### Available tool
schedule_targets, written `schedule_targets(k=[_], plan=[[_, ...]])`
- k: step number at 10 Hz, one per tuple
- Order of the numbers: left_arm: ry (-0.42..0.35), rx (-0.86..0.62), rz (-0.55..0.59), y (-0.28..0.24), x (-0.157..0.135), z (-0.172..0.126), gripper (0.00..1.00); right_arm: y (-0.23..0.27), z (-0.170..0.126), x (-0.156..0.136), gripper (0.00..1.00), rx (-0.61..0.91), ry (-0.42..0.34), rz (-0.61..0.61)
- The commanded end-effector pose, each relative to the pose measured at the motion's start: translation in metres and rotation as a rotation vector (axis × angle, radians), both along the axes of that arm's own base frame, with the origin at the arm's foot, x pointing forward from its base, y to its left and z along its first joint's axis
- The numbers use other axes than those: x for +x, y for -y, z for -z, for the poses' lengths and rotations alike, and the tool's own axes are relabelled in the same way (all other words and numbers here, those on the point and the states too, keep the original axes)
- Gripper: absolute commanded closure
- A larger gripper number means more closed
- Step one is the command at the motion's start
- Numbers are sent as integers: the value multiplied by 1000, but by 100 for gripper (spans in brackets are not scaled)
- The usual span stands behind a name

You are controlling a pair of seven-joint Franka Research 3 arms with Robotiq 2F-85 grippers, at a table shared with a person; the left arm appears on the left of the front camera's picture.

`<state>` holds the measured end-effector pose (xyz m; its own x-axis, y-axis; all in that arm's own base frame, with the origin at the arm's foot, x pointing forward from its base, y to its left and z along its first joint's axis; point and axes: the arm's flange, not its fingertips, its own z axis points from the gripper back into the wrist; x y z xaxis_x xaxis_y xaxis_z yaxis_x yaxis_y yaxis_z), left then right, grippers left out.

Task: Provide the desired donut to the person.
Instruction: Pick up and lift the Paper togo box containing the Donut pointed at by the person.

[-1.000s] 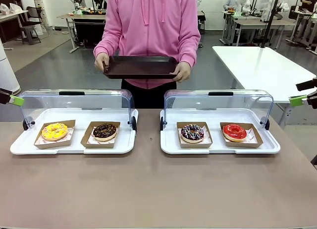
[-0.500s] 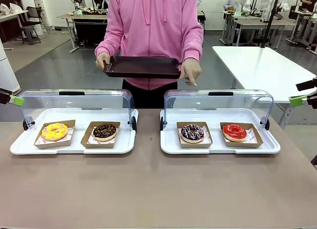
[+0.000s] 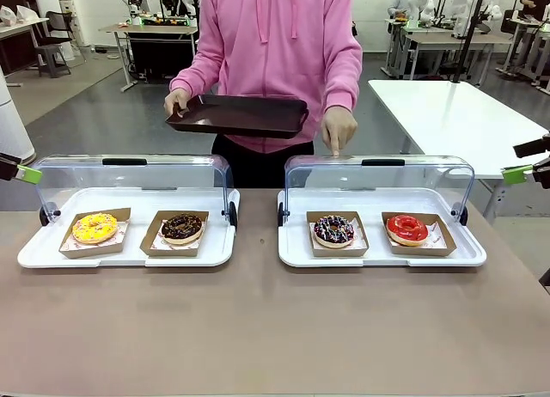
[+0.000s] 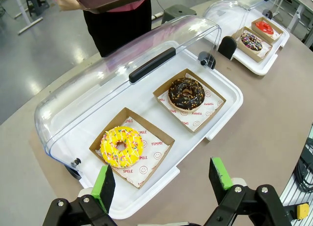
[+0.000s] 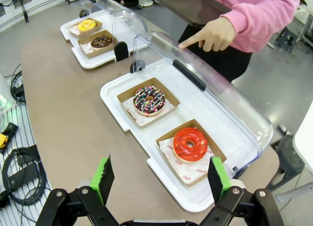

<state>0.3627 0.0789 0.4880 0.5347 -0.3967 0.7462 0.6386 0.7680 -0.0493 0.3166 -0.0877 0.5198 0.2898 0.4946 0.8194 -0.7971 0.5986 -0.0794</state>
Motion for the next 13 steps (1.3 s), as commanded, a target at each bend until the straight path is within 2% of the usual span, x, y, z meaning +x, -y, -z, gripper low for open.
schedule_targets(k=[1, 12, 13], plan=[[2, -9, 3, 0, 0, 0, 0, -2, 1, 3, 0, 21, -1, -5], [2, -9, 3, 0, 0, 0, 0, 0, 0, 0, 0, 0, 0, 0], [2, -9, 3, 0, 0, 0, 0, -15, -5, 10, 0, -29, 9, -40]])
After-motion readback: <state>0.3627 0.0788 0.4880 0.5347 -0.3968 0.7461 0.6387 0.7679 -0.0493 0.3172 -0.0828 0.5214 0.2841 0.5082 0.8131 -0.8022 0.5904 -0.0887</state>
